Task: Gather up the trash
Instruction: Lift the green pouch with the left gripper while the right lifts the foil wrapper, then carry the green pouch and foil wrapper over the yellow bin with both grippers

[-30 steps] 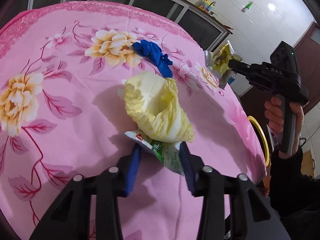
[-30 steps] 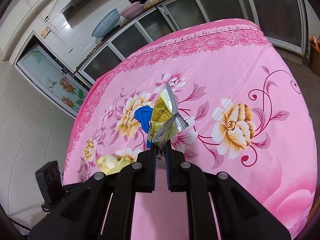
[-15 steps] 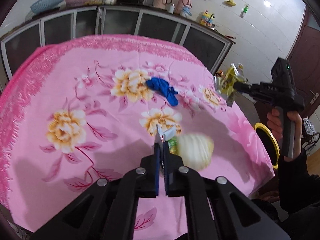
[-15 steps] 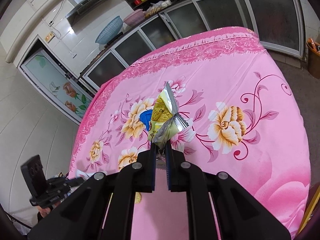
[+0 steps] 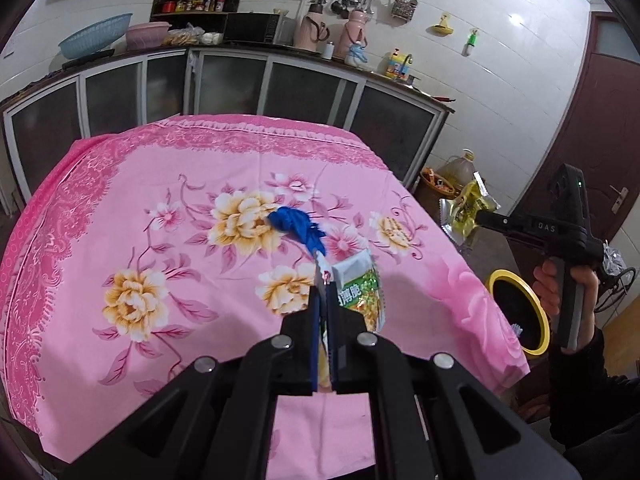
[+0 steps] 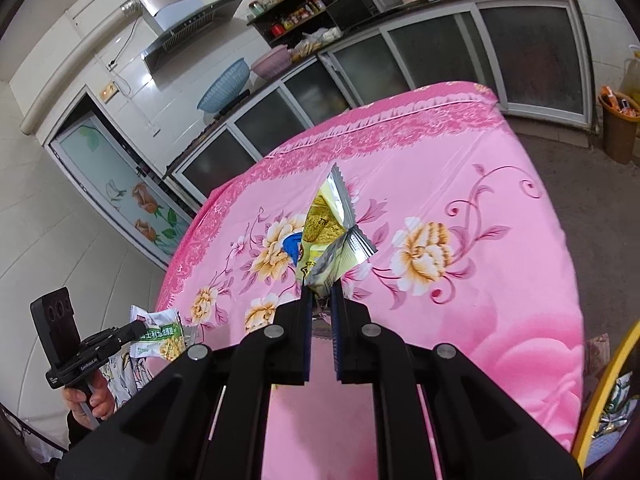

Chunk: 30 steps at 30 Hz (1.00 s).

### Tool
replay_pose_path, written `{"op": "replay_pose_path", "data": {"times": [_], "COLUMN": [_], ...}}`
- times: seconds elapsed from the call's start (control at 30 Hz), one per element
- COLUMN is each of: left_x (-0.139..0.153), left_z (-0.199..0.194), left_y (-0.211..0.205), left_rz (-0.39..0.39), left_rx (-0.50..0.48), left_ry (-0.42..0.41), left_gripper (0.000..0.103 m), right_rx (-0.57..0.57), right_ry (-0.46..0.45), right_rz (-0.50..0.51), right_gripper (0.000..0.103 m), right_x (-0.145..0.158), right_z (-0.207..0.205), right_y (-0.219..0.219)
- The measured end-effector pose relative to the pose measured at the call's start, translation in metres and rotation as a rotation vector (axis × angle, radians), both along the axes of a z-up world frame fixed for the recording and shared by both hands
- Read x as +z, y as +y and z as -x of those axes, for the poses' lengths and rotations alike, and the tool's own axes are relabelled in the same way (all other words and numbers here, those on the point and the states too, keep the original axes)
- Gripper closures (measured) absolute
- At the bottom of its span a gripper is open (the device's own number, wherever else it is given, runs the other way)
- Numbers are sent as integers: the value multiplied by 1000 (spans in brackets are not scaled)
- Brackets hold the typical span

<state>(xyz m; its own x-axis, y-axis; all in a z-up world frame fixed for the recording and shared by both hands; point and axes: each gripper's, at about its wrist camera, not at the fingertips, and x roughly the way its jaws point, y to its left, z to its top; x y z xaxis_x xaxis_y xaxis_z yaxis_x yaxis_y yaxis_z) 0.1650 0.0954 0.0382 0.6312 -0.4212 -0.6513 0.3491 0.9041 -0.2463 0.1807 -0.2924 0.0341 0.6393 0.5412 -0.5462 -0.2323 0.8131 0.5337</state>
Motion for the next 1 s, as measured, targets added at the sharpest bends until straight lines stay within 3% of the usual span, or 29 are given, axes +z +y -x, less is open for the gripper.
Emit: {"op": "replay_pose_path", "data": {"times": [0.27,0.67,1.0], "left_x": [8,10,8], "left_z": [0,-9,-7], "left_y": [-62,-187,-278], "left_rz": [9,17,40], "left_rx": [-129,-366,-499], "left_ry": [-12,-18,-12], "left_gripper": [100,100,100], "right_rx": [-91,-320,-506], "right_ry": [-4,-4,6], "right_rz": [-13,-43,-58], "right_gripper": [94,94,94], "right_x": [-6,-20,-40], "right_z": [38,108,159], "right_y": [-53,-160,-238]}}
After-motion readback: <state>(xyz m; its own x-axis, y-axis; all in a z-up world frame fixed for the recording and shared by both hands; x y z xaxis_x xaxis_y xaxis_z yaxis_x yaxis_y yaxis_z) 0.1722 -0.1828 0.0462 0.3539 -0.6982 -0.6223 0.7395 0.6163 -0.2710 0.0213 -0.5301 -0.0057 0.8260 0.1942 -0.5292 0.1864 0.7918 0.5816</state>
